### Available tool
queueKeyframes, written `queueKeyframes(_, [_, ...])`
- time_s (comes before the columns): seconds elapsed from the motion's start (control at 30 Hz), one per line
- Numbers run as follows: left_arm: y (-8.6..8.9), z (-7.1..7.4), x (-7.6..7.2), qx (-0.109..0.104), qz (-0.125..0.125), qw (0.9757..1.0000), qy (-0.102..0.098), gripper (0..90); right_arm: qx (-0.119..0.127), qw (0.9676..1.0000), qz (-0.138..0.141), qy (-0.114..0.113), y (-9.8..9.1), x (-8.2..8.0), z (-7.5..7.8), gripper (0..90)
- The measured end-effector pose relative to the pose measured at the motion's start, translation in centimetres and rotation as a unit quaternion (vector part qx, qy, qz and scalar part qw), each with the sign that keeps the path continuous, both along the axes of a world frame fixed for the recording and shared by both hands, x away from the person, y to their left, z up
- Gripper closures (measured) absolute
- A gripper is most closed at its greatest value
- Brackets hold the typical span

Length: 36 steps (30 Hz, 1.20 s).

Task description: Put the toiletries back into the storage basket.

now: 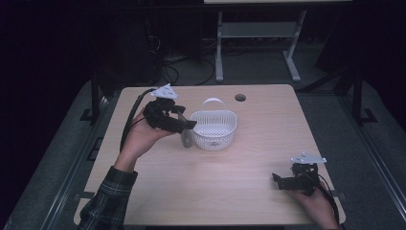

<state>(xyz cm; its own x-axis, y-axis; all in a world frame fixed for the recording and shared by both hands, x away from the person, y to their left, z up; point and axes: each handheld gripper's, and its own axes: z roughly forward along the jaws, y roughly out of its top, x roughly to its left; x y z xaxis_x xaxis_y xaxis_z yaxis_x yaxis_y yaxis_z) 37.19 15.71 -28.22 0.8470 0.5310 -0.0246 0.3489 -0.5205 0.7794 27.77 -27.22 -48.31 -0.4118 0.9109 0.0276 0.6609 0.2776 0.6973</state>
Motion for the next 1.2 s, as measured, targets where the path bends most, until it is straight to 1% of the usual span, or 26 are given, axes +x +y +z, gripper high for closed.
queueKeyframes(0.17, [-0.1, 0.5, 0.3, 0.005, -0.003, 1.0000, -0.004, 29.6, -0.001, 1.0000, 0.000, 0.000, 0.0, 0.0, 0.0, 0.0])
queueKeyframes(0.3, [-0.2, 0.9, 0.4, -0.003, 0.000, 1.0000, -0.005, 29.6, 0.000, 1.0000, 0.000, 0.000, 0.0, 0.0, 0.0, 0.0])
queueKeyframes(0.4, [-0.3, 1.2, 0.6, 0.001, -0.001, 1.0000, -0.008, 29.5, 0.000, 1.0000, 0.000, 0.000, 0.0, 0.0, 0.0, 0.0])
queueKeyframes(0.47, [-0.4, 1.4, 0.7, -0.003, 0.000, 1.0000, -0.009, 29.6, 0.000, 1.0000, 0.000, 0.000, 0.0, 0.0, 0.0, 0.0])
queueKeyframes(0.53, [-0.4, 1.5, 0.8, 0.000, -0.002, 0.9999, -0.011, 29.6, 0.000, 1.0000, 0.000, 0.000, 0.0, 0.0, 0.0, 0.0])
queueKeyframes(0.57, [-0.5, 1.6, 0.8, -0.003, 0.000, 0.9999, -0.011, 29.6, 0.000, 1.0000, 0.000, 0.000, 0.0, 0.0, 0.0, 0.0])
queueKeyframes(0.6, [-0.5, 1.8, 0.9, -0.001, -0.003, 0.9999, -0.012, 29.6, 0.000, 1.0000, 0.000, 0.000, 0.0, 0.0, 0.0, 0.0])
queueKeyframes(0.73, [-0.7, 2.2, 1.0, -0.004, -0.003, 0.9999, -0.014, 29.6, 0.000, 1.0000, 0.000, 0.000, 0.0, 0.0, 0.0, 0.0])
queueKeyframes(0.93, [-1.0, 2.9, 1.3, -0.002, -0.007, 0.9998, -0.018, 29.6, 0.000, 1.0000, 0.000, 0.000, 0.0, 0.0, 0.0, 0.0])
queueKeyframes(1.2, [-1.6, 3.2, 1.7, -0.008, -0.005, 0.9997, -0.024, 29.6, 0.000, 1.0000, 0.000, 0.000, 0.0, 0.0, 0.0, 0.0])
